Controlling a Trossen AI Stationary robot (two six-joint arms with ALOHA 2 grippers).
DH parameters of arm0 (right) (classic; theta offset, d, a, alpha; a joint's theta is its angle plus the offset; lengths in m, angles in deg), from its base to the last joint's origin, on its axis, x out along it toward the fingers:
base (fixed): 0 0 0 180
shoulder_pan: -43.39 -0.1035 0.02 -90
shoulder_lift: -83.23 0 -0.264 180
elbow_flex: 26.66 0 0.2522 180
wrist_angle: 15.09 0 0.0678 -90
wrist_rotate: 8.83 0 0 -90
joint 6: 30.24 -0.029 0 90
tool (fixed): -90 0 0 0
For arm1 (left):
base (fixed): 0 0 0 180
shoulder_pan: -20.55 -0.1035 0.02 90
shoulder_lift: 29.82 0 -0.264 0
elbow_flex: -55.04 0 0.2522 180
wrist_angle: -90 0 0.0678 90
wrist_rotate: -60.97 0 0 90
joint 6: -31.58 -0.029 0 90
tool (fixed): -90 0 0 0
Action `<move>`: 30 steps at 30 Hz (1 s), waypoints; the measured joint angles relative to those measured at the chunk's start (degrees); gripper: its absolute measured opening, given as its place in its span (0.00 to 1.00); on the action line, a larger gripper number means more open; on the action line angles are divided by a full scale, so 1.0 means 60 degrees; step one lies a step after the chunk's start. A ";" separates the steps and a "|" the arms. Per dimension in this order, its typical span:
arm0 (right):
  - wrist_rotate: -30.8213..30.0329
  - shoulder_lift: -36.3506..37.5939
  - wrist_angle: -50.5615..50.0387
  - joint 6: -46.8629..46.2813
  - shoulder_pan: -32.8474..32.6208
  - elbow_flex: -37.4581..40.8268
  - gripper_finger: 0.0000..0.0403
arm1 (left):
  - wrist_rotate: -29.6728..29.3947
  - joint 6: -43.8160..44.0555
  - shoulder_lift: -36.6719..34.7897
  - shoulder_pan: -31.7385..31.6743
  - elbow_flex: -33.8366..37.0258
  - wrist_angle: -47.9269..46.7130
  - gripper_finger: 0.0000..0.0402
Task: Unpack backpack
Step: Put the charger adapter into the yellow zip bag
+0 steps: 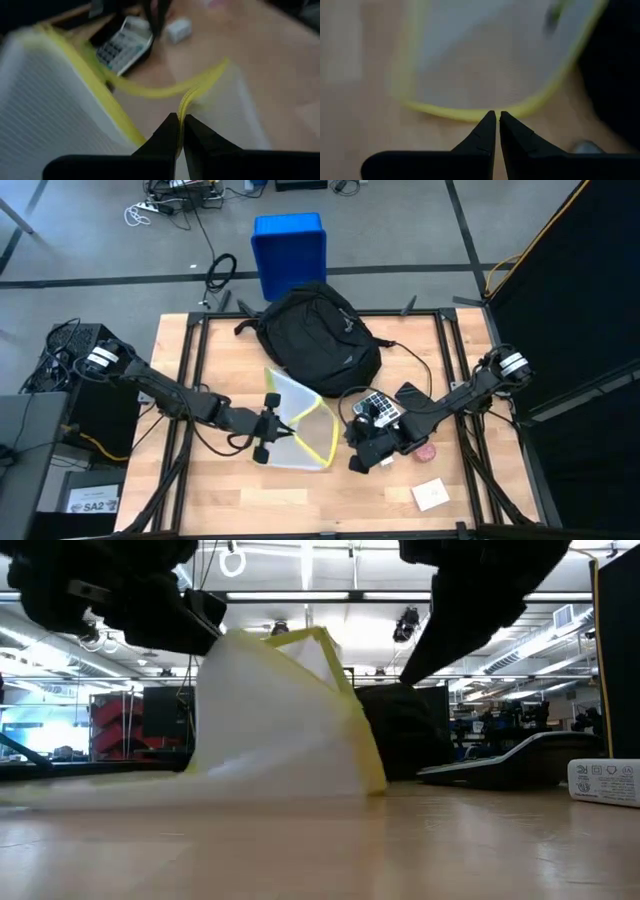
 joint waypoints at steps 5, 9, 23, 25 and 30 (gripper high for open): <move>-0.0306 0.0034 -0.0738 0.0084 0.0004 -0.0152 0.00 | 0.0174 -0.0257 0.0004 0.0000 0.0473 0.0818 0.00; 0.0147 0.0049 -0.1236 0.0142 0.0004 -0.0332 0.00 | 0.0146 -0.0462 0.0004 0.0000 0.0514 0.0925 0.00; 0.3021 0.0049 -0.3150 -0.2857 -0.0798 -0.0343 0.35 | 0.0390 -0.0347 0.0004 -0.0001 0.0510 0.0733 0.00; 0.2921 0.0049 -0.3166 -0.3534 -0.0937 -0.0343 0.43 | 0.0390 -0.0259 0.0004 -0.0002 0.0510 0.0733 0.00; 0.2995 0.0028 -0.3445 -0.5552 -0.1107 -0.0345 0.61 | 0.0390 -0.0178 0.0004 0.0000 0.0510 0.0750 0.00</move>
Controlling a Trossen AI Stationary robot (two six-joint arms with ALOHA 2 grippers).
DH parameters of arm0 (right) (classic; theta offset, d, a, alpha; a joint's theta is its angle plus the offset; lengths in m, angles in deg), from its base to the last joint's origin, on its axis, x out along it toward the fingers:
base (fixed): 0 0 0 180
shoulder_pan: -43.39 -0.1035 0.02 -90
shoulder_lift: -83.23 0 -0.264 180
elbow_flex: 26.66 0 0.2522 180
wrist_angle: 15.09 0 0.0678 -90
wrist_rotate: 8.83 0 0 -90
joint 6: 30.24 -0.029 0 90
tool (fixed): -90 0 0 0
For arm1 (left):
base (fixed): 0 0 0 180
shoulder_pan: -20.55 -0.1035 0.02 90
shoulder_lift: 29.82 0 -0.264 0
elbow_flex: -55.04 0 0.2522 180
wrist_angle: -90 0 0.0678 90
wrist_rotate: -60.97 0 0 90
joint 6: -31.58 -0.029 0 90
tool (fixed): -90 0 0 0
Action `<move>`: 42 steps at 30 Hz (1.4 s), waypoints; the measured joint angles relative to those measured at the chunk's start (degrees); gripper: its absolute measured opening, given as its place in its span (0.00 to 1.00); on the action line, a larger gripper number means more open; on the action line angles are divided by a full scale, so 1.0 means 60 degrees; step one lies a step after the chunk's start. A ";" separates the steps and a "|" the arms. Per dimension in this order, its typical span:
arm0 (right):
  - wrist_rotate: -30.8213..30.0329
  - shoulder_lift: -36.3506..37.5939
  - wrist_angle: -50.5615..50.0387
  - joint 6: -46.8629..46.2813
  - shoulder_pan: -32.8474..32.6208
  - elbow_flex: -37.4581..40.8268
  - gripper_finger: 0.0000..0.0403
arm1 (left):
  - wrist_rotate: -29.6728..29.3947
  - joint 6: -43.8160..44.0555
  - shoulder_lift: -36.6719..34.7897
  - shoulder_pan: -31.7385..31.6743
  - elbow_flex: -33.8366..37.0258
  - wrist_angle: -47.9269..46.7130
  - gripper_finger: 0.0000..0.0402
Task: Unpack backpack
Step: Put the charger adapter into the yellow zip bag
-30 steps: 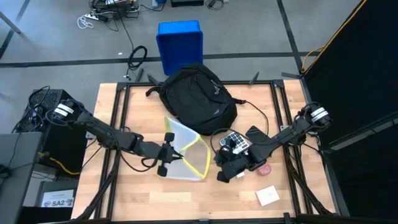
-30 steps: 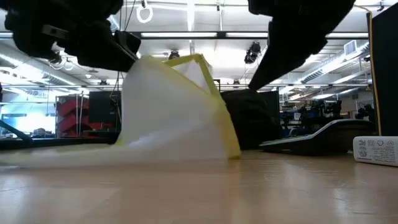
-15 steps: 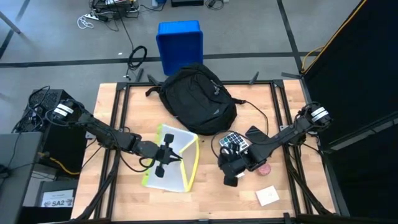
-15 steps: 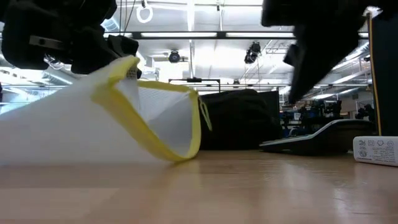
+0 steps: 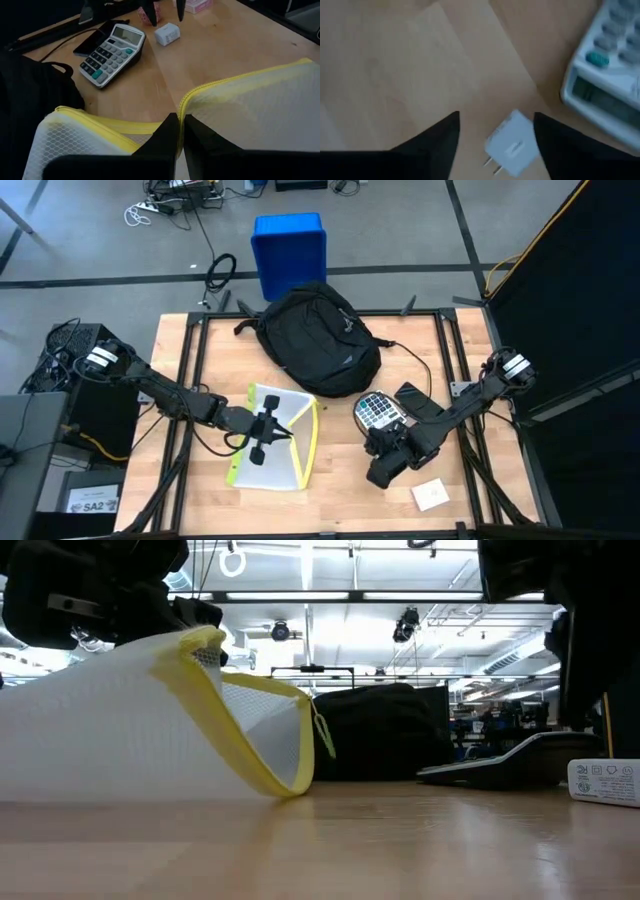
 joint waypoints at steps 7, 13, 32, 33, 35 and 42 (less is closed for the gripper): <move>0.0419 -0.0369 -0.0759 -0.1004 0.0023 0.0203 0.72 | 0.0013 0.0036 0.0000 -0.0002 -0.0004 0.0133 0.00; 0.1152 -0.1219 -0.0526 -0.1230 0.0325 0.0496 0.69 | 0.0096 0.0032 -0.0004 0.0000 -0.0011 0.0202 0.00; 0.0704 -0.0882 -0.0634 -0.0213 0.0127 0.0133 0.37 | 0.0124 0.0046 -0.0003 0.0000 -0.0007 0.0195 0.00; 0.0545 -0.0846 -0.0609 -0.0147 0.0133 0.0133 0.37 | 0.0124 0.0047 -0.0001 0.0000 -0.0011 0.0195 0.00; 0.0100 -0.0784 -0.0496 0.0085 0.0196 0.0069 0.37 | 0.0124 0.0047 -0.0002 0.0000 -0.0007 0.0195 0.00; -0.1827 -0.0661 0.3439 0.2854 0.1083 -0.0024 0.37 | 0.0131 -0.0001 -0.0003 0.0000 -0.0007 0.0312 0.00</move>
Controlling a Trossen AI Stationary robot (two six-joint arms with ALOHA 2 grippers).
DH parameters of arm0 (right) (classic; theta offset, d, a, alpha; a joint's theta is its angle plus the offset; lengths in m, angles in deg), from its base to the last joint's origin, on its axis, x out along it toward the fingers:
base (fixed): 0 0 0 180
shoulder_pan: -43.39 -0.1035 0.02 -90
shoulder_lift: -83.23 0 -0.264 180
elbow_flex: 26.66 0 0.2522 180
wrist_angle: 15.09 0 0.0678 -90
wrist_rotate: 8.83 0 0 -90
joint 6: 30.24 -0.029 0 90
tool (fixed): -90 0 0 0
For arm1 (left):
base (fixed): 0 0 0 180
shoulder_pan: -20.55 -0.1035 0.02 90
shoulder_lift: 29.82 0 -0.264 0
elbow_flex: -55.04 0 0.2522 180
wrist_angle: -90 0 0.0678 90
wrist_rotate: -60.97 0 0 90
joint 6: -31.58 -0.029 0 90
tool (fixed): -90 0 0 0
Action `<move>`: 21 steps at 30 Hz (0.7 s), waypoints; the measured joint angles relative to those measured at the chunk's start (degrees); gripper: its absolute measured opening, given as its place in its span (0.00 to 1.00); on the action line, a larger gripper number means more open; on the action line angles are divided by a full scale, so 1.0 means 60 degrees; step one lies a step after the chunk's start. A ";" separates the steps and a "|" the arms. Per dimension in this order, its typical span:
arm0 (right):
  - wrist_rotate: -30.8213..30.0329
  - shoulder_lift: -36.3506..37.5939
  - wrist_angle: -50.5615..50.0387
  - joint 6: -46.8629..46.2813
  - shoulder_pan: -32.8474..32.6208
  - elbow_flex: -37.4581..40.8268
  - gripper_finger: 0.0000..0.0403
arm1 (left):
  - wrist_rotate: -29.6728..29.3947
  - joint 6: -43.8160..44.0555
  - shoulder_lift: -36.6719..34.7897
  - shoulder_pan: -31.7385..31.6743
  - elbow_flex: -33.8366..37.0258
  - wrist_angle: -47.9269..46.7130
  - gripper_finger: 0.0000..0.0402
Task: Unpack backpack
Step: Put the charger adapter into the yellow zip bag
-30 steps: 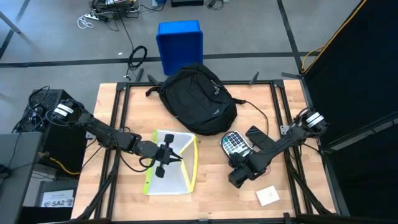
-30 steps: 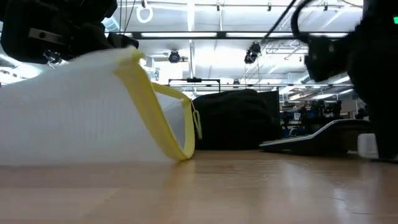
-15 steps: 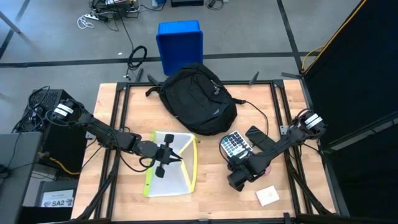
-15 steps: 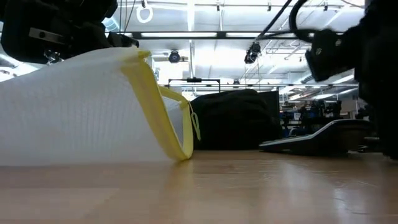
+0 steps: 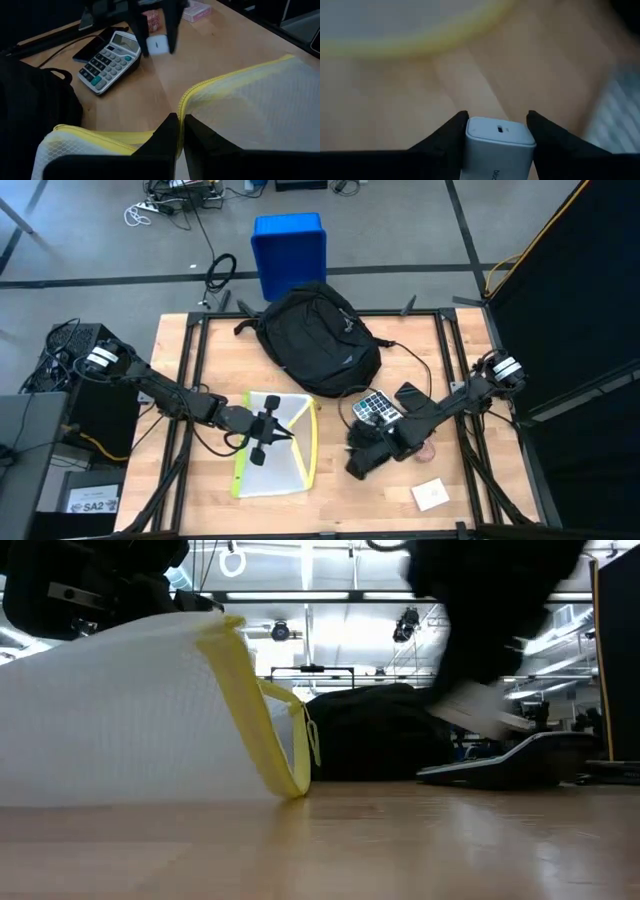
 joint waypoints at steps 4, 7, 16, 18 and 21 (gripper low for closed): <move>0.0175 -0.0007 0.2537 0.1835 0.0759 -0.0018 0.37 | 0.0025 -0.0042 0.0000 0.0000 0.0000 0.0143 0.00; 0.0423 -0.0011 0.3244 0.2511 0.1277 -0.0018 0.37 | 0.0025 -0.0055 0.0001 0.0000 0.0000 0.0151 0.00; 0.2669 -0.1757 0.6553 0.2902 0.2159 -0.0011 0.37 | 0.0022 -0.0370 0.0000 0.0000 0.0000 0.0431 0.00; 0.2980 -0.2150 0.7522 0.2934 0.2277 -0.0014 0.37 | 0.0022 -0.0370 0.0003 0.0000 0.0000 0.0426 0.00; 0.3220 -0.2501 0.8050 0.3033 0.2415 -0.0337 0.37 | 0.0022 -0.0370 0.0002 0.0000 0.0002 0.0441 0.00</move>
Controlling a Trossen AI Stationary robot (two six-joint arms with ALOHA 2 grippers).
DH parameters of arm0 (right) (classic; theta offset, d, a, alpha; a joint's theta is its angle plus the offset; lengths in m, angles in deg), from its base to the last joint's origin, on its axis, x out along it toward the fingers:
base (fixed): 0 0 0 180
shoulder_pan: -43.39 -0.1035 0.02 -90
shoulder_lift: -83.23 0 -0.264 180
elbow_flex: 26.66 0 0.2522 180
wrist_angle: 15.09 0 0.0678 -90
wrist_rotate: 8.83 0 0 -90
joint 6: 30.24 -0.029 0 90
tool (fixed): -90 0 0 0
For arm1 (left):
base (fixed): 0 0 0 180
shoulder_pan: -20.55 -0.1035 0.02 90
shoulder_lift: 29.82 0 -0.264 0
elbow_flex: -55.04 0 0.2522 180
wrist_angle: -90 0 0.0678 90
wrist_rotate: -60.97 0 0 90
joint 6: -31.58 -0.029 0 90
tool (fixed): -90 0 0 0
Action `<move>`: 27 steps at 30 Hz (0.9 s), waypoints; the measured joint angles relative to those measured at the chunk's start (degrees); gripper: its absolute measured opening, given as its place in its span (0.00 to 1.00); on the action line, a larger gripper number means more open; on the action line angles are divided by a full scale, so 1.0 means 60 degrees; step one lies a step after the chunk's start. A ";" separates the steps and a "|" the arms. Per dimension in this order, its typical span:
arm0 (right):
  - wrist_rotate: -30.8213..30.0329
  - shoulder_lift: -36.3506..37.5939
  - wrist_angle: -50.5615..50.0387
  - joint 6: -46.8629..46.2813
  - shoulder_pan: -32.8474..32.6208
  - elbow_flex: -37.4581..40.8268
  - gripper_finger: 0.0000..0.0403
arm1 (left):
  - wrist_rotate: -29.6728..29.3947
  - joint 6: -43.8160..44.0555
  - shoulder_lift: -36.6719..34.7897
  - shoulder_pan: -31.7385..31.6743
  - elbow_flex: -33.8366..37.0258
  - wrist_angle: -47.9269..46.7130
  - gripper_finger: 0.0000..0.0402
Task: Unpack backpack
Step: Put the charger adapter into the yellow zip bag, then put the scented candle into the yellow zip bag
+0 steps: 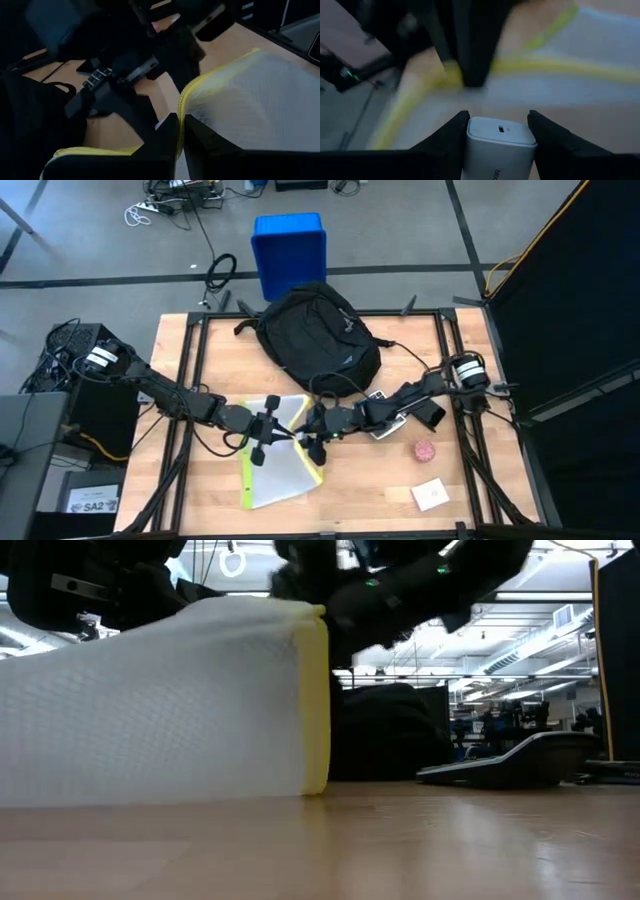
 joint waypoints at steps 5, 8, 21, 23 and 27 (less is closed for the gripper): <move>0.0663 -0.0634 -0.0167 0.0494 0.0116 -0.0423 0.49 | 0.0000 -0.0018 0.0002 0.0000 0.0002 -0.0005 0.00; 0.1046 -0.0658 -0.0088 0.0639 0.0141 -0.0537 0.60 | 0.0000 -0.0018 -0.0002 0.0000 0.0002 -0.0067 0.00; 0.0419 0.2048 -0.5311 -0.0020 -0.0105 -0.0515 0.73 | -0.0007 0.0080 0.0002 0.0000 0.0002 -0.0253 0.00; -0.0200 0.2639 -0.6443 -0.0272 -0.0438 -0.0532 0.71 | -0.0007 0.0084 0.0002 0.0000 0.0002 -0.0267 0.00; -0.1024 0.3564 -0.9255 -0.1547 -0.1275 -0.0530 0.66 | -0.0007 0.0118 0.0002 0.0000 0.0002 -0.0279 0.00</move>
